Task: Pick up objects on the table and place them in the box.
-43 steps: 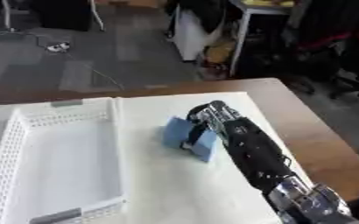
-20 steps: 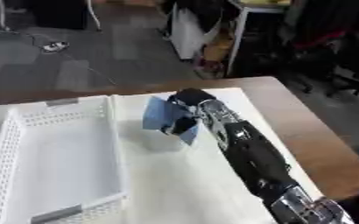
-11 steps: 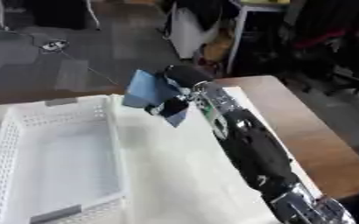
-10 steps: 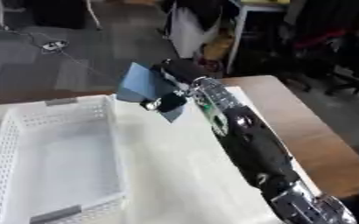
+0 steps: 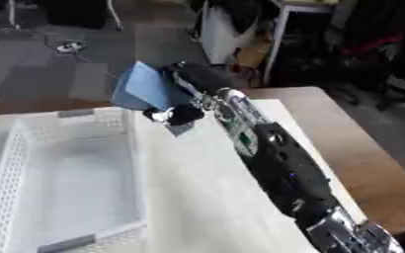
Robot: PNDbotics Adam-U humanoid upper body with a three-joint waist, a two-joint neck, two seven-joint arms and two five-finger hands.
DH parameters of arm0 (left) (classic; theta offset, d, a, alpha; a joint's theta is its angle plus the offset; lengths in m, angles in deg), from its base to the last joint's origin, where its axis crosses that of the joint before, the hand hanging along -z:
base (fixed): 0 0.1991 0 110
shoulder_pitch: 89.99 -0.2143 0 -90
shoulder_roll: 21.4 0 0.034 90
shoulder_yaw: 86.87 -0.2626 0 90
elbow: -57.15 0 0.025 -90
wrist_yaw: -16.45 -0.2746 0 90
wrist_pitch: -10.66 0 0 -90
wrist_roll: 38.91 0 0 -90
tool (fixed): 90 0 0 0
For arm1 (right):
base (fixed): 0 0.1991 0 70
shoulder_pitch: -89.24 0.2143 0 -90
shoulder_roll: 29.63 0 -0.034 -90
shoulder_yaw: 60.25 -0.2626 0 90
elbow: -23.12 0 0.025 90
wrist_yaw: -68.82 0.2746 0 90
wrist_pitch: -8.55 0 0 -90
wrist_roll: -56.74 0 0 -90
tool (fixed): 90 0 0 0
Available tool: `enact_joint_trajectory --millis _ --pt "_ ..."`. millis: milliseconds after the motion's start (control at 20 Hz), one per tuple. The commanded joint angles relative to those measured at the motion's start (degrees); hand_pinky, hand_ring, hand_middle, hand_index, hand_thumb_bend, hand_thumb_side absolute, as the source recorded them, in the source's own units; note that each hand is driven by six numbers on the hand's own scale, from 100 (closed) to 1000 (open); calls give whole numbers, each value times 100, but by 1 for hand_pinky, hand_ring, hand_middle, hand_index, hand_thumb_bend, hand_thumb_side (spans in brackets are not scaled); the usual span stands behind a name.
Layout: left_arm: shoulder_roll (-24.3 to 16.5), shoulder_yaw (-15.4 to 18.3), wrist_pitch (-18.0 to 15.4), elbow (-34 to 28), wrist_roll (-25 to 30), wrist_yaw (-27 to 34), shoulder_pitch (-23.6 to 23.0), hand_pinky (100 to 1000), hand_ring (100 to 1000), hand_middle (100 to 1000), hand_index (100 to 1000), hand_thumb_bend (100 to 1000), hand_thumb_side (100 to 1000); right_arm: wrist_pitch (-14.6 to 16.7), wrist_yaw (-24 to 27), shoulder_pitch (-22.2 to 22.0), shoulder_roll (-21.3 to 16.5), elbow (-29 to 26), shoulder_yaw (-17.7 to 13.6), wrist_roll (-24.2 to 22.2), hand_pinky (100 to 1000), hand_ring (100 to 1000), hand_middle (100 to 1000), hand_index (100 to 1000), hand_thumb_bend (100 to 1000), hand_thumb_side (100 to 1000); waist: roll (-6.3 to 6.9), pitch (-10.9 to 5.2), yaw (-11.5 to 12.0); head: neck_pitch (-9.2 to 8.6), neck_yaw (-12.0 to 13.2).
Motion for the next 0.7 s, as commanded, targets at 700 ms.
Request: enact_joint_trajectory --millis 700 --pt "138 63 36 -82 59 29 361 544 690 761 756 663 966 1341 2940 385 62 658 398 -278 100 100 100 383 100 569 16 95 142 -349 189"
